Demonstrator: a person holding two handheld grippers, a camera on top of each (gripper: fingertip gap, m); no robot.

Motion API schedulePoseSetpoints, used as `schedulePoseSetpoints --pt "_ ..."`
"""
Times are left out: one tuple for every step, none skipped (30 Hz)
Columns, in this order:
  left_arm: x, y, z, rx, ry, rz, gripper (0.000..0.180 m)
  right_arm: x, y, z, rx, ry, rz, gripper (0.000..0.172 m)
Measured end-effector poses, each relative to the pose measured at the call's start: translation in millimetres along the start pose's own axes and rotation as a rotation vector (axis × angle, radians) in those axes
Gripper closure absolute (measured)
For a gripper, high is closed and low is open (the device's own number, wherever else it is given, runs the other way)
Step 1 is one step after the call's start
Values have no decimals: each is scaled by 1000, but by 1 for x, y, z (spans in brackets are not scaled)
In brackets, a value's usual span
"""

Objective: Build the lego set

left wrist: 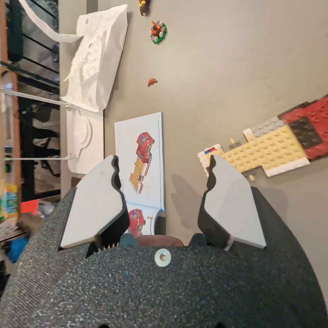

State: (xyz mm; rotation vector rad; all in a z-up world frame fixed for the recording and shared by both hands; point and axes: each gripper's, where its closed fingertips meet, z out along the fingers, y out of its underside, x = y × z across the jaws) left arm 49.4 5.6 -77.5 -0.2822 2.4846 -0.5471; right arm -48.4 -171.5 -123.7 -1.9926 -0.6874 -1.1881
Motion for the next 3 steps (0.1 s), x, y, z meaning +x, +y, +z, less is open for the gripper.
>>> schedulePoseSetpoints --pt "-5 1 9 4 37 -17 81 -1 -3 1 10 -16 -4 118" --pt "-9 1 18 5 74 -28 78 -1 -7 3 21 -34 -9 118" --pt "-15 1 27 4 106 -36 77 -2 -10 5 31 -52 -15 119"
